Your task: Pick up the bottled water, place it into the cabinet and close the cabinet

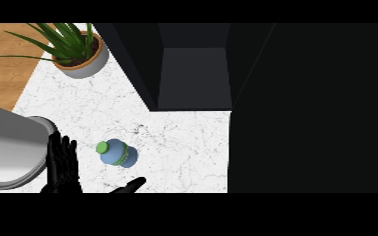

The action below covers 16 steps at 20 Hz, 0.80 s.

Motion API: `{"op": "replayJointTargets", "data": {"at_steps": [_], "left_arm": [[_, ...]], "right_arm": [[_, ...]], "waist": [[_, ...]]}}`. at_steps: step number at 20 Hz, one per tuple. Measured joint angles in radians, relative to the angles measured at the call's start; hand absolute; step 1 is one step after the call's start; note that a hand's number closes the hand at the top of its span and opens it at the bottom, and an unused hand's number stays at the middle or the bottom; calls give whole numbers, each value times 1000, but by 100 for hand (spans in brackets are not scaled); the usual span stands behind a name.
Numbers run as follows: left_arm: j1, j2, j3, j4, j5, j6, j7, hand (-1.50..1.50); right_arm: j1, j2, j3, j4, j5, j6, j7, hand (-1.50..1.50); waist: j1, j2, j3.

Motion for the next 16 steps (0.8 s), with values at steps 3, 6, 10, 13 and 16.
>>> {"op": "replayJointTargets", "data": {"at_steps": [3, 6, 10, 13, 16], "left_arm": [[-27, -3, 59, 103, 75, -39, -79, -150], [-49, -6, 112, 202, 149, -66, -165, -150], [-110, -15, 158, 353, 229, -75, -278, -150], [-130, -18, 199, 473, 297, -107, -398, -150], [-167, -14, 247, 578, 337, -146, -462, -150]], "right_arm": [[20, 0, 7, -6, 4, 6, -15, -150], [62, -10, -10, -8, 5, 31, -53, -150], [95, -3, 8, -13, 12, 38, -76, -150], [110, -4, 11, -15, 17, 42, -83, -150], [144, -5, 26, -18, 23, 54, -109, -150]], "waist": [[-2, 0, 0], [-4, 0, 0], [-5, 1, 0], [-4, 1, 0], [-6, 1, 0]]}}
